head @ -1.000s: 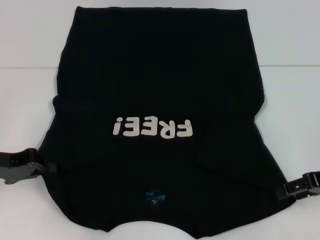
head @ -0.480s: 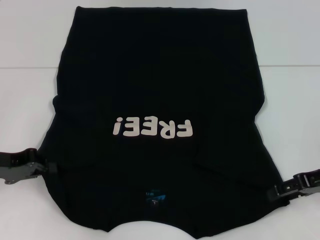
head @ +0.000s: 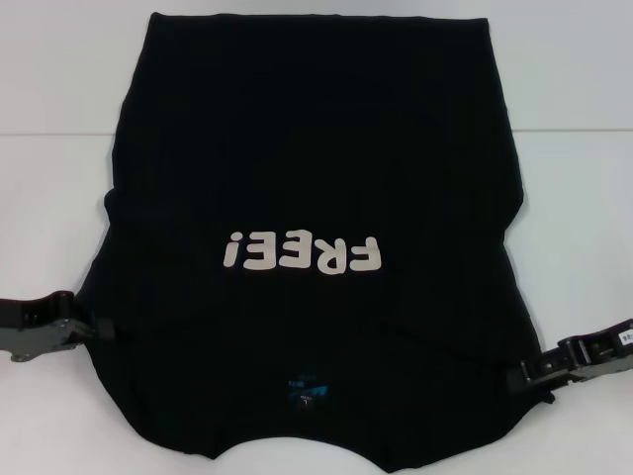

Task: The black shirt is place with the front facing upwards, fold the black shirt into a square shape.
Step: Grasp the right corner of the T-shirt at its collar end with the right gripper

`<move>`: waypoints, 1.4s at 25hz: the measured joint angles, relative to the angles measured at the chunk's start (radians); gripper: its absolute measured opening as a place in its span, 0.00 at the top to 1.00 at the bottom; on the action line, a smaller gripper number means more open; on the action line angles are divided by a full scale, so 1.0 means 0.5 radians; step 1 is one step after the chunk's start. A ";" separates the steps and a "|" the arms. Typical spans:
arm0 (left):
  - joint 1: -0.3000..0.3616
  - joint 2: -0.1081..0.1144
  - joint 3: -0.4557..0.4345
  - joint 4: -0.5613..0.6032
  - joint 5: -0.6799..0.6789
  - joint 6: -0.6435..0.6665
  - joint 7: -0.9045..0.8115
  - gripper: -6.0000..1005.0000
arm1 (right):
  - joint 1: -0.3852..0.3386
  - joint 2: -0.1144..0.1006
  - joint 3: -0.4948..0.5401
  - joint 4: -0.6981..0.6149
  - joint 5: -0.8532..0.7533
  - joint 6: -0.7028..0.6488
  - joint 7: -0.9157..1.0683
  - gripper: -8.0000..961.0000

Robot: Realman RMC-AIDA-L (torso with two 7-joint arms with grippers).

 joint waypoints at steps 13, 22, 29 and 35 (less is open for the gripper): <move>0.005 0.003 -0.010 0.000 -0.016 0.017 0.035 0.98 | 0.047 0.030 -0.049 0.033 -0.009 0.078 0.000 0.29; 0.013 0.003 -0.014 0.000 -0.041 0.021 0.060 0.98 | 0.066 0.032 -0.091 0.030 -0.025 0.073 0.019 0.52; 0.017 0.003 -0.016 0.000 -0.060 0.022 0.082 0.98 | 0.072 0.024 -0.087 0.029 -0.018 0.067 0.023 0.79; 0.035 0.004 -0.078 -0.004 -0.108 0.087 0.139 0.98 | 0.087 0.001 -0.089 0.027 -0.015 0.043 0.003 0.94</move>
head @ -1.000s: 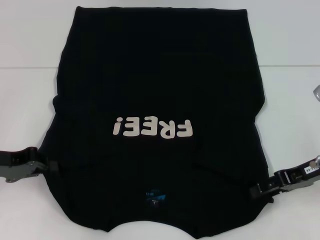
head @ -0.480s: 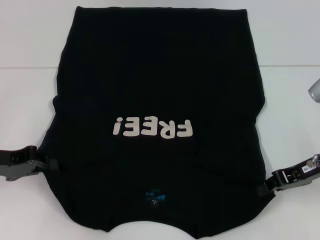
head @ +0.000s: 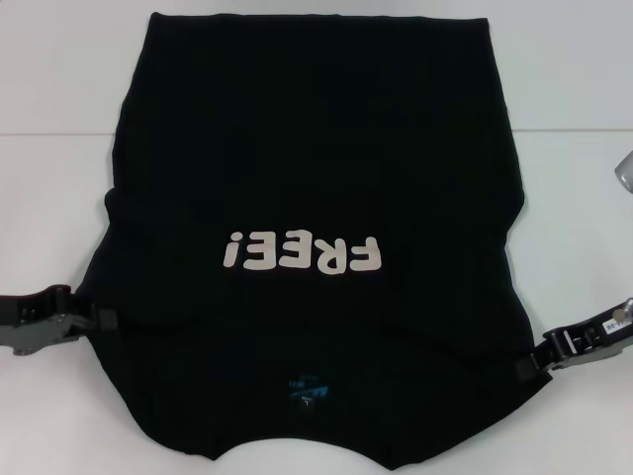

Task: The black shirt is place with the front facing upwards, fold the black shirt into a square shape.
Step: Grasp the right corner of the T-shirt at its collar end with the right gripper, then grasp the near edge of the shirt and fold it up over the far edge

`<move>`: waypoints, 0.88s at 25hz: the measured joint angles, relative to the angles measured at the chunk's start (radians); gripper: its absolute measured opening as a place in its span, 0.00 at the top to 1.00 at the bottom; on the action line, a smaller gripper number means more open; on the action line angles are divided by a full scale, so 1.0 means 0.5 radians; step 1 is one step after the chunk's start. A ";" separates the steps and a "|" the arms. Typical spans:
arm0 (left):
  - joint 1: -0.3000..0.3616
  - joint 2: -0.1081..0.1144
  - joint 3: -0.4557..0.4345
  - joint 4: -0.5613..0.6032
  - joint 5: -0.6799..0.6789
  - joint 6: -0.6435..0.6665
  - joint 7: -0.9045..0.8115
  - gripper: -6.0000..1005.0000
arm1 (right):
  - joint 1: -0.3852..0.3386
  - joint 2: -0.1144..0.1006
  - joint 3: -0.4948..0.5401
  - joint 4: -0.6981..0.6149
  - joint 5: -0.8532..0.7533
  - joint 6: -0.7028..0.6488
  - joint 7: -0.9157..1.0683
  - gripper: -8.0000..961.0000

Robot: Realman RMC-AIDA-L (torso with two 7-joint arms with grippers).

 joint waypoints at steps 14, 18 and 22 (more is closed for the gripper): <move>0.161 0.011 -0.176 0.001 0.019 0.501 0.081 0.98 | -0.053 -0.083 0.005 -0.006 -0.007 -0.465 -0.344 0.94; 0.190 0.009 -0.174 0.017 0.120 0.690 0.099 0.98 | -0.095 -0.081 -0.007 0.002 -0.012 -0.611 -0.475 0.94; 0.179 0.012 -0.145 0.024 0.301 0.825 0.165 0.98 | -0.138 -0.065 -0.052 0.016 -0.016 -0.683 -0.582 0.94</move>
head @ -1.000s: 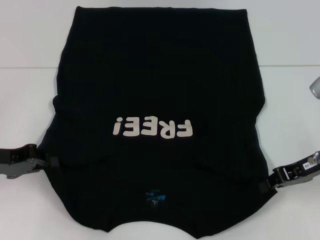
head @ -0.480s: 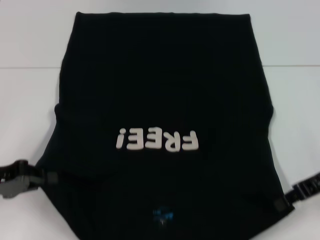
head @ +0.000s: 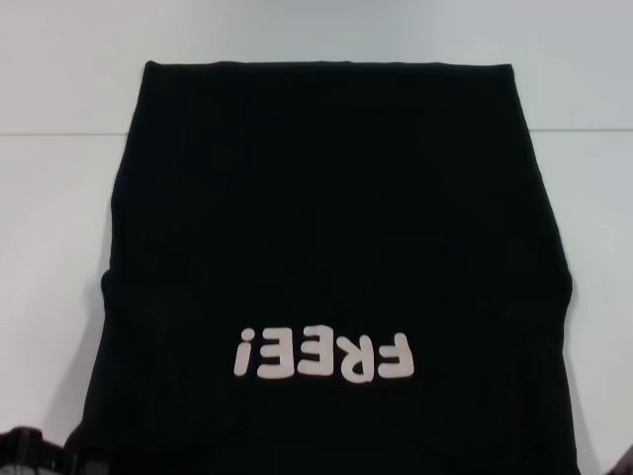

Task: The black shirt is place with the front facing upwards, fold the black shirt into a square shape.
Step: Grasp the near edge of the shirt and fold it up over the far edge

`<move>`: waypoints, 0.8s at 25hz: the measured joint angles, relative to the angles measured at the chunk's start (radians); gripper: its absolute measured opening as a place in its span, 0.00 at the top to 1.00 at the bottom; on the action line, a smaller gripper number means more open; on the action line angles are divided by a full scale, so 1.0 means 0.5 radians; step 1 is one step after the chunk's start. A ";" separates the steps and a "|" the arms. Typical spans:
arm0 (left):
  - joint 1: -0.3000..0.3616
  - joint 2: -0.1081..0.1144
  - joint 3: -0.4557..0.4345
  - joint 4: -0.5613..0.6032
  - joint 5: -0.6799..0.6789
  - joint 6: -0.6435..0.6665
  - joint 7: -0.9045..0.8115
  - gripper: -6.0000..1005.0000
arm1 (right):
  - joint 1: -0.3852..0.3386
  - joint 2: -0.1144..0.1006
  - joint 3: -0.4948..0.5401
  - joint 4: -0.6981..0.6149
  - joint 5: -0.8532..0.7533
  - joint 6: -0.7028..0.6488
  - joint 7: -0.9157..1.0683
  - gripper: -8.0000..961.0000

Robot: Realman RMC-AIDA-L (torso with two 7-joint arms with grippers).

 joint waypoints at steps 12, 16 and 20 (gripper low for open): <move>-0.036 -0.005 0.051 -0.024 -0.032 0.013 0.047 0.98 | -0.035 0.026 0.061 0.013 0.014 0.034 -0.023 0.94; -0.062 0.025 -0.088 -0.054 -0.186 -0.023 0.039 0.98 | -0.038 0.003 0.328 0.014 0.015 0.044 -0.025 0.94; -0.102 0.072 -0.359 -0.150 -0.354 -0.198 0.011 0.98 | -0.040 -0.034 0.676 0.015 0.034 0.067 -0.012 0.94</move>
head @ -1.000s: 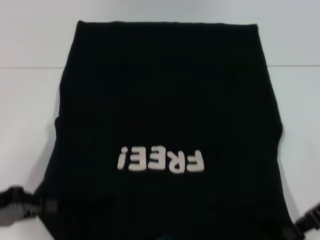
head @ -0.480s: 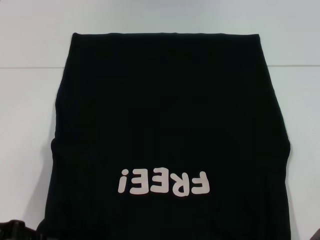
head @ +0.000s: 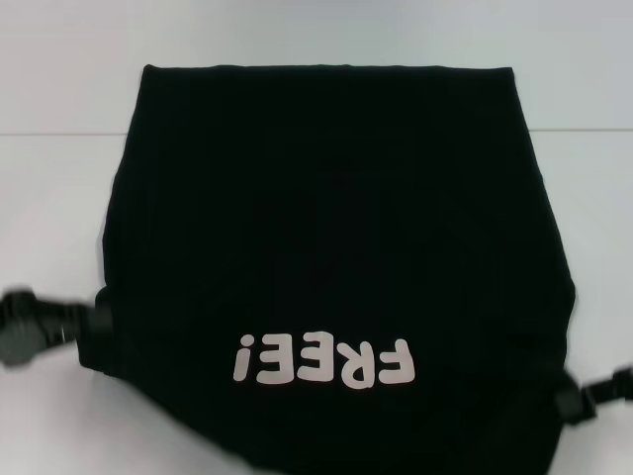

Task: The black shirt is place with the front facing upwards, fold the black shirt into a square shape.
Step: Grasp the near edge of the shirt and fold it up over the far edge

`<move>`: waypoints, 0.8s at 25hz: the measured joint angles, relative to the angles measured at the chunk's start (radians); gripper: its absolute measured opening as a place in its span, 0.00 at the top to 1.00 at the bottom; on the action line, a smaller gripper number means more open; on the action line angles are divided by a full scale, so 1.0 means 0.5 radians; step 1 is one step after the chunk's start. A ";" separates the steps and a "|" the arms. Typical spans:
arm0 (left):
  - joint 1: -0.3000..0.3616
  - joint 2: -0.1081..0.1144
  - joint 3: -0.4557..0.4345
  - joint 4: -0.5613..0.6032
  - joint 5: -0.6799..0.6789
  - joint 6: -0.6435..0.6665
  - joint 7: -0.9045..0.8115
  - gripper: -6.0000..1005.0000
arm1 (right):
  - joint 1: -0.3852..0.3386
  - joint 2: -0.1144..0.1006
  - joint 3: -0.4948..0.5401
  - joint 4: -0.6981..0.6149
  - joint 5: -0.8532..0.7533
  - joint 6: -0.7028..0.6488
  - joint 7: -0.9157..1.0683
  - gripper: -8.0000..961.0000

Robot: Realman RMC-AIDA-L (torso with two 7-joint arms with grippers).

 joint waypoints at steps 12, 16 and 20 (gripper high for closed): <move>-0.012 -0.042 -0.171 -0.435 -0.630 -0.870 0.336 0.98 | -0.143 -0.014 0.440 0.292 0.792 0.636 -0.119 0.94; -0.082 -0.087 -0.170 -0.535 -0.687 -1.118 0.548 0.98 | -0.158 0.080 0.434 0.378 1.026 0.912 -0.303 0.94; -0.161 -0.143 -0.170 -0.572 -0.763 -1.255 0.754 0.98 | -0.133 0.173 0.426 0.390 1.121 1.122 -0.467 0.94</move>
